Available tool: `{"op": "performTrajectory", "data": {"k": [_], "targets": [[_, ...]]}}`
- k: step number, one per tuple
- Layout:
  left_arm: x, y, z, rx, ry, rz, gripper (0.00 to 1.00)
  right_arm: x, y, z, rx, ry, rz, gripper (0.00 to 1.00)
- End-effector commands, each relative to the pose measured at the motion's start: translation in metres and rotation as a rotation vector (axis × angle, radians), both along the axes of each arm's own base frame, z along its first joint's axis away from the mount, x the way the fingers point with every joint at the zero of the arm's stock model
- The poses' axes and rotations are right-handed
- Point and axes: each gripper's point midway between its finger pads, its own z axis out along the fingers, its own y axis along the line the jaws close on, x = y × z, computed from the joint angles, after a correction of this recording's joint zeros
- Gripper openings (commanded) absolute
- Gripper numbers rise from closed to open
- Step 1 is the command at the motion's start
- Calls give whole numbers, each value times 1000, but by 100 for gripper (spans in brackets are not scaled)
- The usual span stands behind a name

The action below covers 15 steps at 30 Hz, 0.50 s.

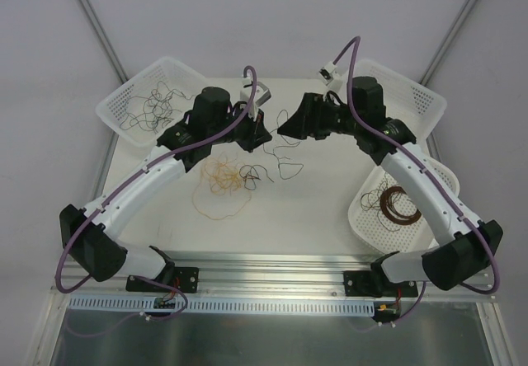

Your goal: Untangle the cables

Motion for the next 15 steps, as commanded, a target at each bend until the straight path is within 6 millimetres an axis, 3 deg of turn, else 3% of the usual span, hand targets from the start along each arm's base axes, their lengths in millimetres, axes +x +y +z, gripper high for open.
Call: {"op": "performTrajectory", "data": {"k": [1,6,10,14,15], "targets": [[15,0,30,-52,-70,51,0,-14,-16,16,-41,-99,-11,72],[49,17,47,-67,-100,141,0,-25,-42,15,-132,-182,-64,85],[89,47,49,-69,-96,245,0,-35,-60,14,-177,-261,-99,97],[142,105,54,-64,-102,454,0,-43,-76,3,-236,-286,-122,100],[151,116,63,-73,-119,493,0,-44,-78,0,-245,-282,-125,100]]}}
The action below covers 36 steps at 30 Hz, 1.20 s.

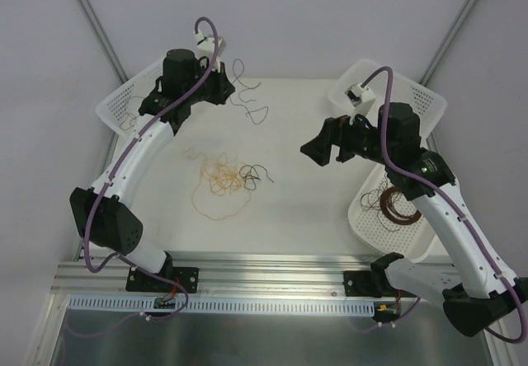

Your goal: Untangle the cables

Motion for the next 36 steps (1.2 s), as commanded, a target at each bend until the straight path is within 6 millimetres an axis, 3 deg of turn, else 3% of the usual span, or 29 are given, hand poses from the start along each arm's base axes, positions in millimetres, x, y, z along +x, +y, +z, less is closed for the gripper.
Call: {"op": "performTrajectory", "data": {"k": [1,2,3,5,6,7,9,10,12,15,18,24,26,30,31,33,34,35,36], "targets": [[44,42,27,-30,-61,178,0,-4,-16,-10,-74,-43,-29,100],[52,51,28,-41,-57,214,0,-6,-18,-17,-84,-29,-36,100],[65,74,41,-49,-84,282,0,-7,-19,-19,-86,-25,-36,100],[84,93,37,-54,-72,348,0,-11,-21,-20,-79,-24,-42,100],[93,109,49,-59,-100,384,0,-13,-22,-26,-83,-14,-42,100],[106,118,39,-54,-83,402,0,-14,-22,-26,-82,-12,-45,100],[118,132,44,-74,-87,433,0,-17,-24,-28,-81,-8,-48,100],[129,150,33,-75,-67,471,0,-17,-25,-28,-81,-8,-49,100],[139,165,31,-102,-56,505,0,-20,-27,-30,-89,-2,-54,100],[153,195,5,-122,3,577,0,-20,-31,-35,-104,5,-70,100],[168,225,-39,-126,87,631,0,-20,-33,-40,-111,20,-84,100],[166,289,-110,-183,246,746,1,-18,-33,-45,-118,43,-93,100],[155,306,-137,-213,319,799,17,-15,-31,-48,-126,54,-95,100],[134,317,-153,-212,365,839,59,-7,-26,-56,-141,83,-91,99],[130,316,-143,-202,345,834,75,-5,-24,-58,-140,83,-86,100],[120,315,-140,-183,343,829,86,2,-20,-67,-152,110,-82,99],[115,311,-124,-185,313,815,90,5,-18,-71,-156,122,-79,100],[108,309,-124,-178,320,809,99,7,-14,-72,-150,126,-68,99],[104,306,-119,-177,314,800,99,12,-10,-78,-157,144,-62,100]]}}
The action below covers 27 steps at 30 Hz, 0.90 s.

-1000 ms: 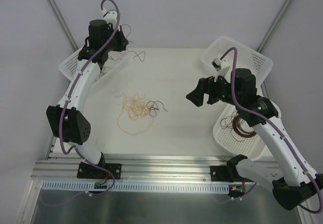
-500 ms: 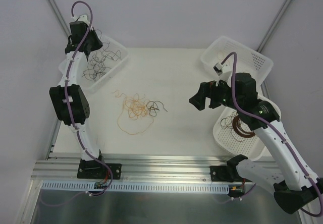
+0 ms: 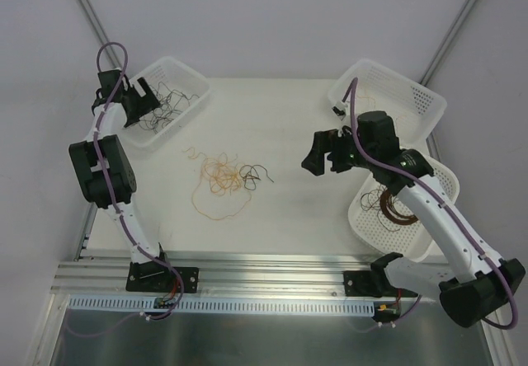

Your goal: Untangle the cables

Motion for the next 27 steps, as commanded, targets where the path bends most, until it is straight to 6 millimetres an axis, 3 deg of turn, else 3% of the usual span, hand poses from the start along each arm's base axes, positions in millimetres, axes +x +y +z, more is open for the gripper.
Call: {"op": "performTrajectory", "data": {"k": [1,3,4,6,7,8,9,10,11,13,14,15,19,23,24,27], "targets": [[-15,-21,97,44,-190,-67,99,14,15,1,22,-8,23,100],[-31,-27,94,29,-168,-77,99,18,22,-6,17,14,43,100],[-41,-32,109,23,-195,-80,99,24,26,-13,4,35,49,100],[-62,-48,97,-48,-163,-84,99,29,33,-22,-17,53,75,99],[-73,-55,108,-56,-188,-94,99,35,38,-31,-33,79,83,100],[-86,-68,92,-70,-149,-107,99,36,43,-34,-35,87,99,100],[-96,-76,101,-64,-171,-120,99,38,47,-38,-43,97,114,100],[-103,-84,98,-65,-165,-135,99,43,50,-51,-61,126,122,100],[-114,-105,85,-67,-135,-186,99,46,55,-51,-64,127,130,99],[-128,-128,88,-61,-142,-245,98,51,62,-60,-79,138,155,100],[-138,-140,76,-65,-112,-279,98,53,68,-73,-90,169,172,99],[-146,-165,72,-72,-99,-347,98,57,74,-72,-87,164,181,99],[-179,-215,46,-95,-27,-485,96,67,95,-93,-97,190,231,93],[-207,-252,5,-137,100,-580,95,70,124,-109,-61,211,317,79],[-211,-258,-5,-140,134,-593,95,71,130,-122,-61,237,329,77],[-221,-277,-25,-139,203,-641,94,72,148,-124,-11,250,367,65]]}}
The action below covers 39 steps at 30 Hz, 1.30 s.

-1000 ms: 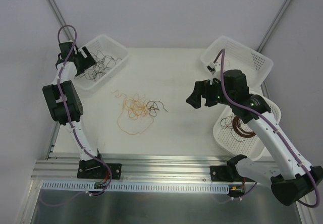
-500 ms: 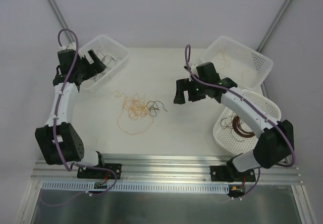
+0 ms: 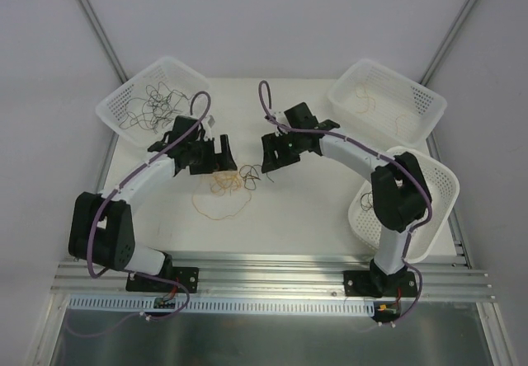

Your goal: Untangle the cables

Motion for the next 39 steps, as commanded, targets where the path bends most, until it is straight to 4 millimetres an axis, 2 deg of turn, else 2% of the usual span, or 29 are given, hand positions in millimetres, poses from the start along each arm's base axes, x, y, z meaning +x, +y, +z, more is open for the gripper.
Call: {"op": "performTrajectory", "data": {"k": [1,4,7,11,18,21,22,24,25,26,28,29,30,31,32,37,38,39], "targets": [[-10,-19,-19,3,68,-44,93,10,37,17,135,-28,77,59],[-13,-27,-37,36,113,-65,92,16,52,11,177,1,52,49],[-18,-31,-53,45,167,-74,89,16,69,10,218,28,56,46],[-30,-36,-71,56,226,-91,87,13,85,-5,221,68,69,45],[-41,-38,-82,67,262,-105,85,6,87,-32,186,120,69,36],[-41,-37,-84,76,265,-106,84,3,85,-39,177,137,68,27],[-41,-36,-85,80,265,-106,84,2,84,-39,174,133,67,19],[-42,-34,-90,92,275,-101,83,4,81,-36,169,118,59,12],[-43,-34,-92,97,279,-104,82,5,79,-25,177,97,55,6],[-44,-32,-95,106,285,-100,81,7,76,-21,180,85,44,4],[-45,-29,-101,120,298,-95,76,10,70,-6,191,57,37,1],[-46,-28,-103,127,303,-95,73,13,66,14,209,20,33,1],[-47,-27,-107,138,311,-93,72,15,62,21,207,0,31,1],[-46,-27,-108,140,312,-92,66,16,55,26,187,-23,25,1],[-47,-26,-110,143,320,-90,63,19,48,47,201,-67,16,1],[-48,-24,-118,159,342,-84,56,27,9,98,218,-142,-70,1],[-49,-24,-120,160,347,-83,55,34,-2,107,226,-162,-97,1],[-49,-23,-121,163,351,-82,54,32,-11,125,243,-194,-110,1]]}}
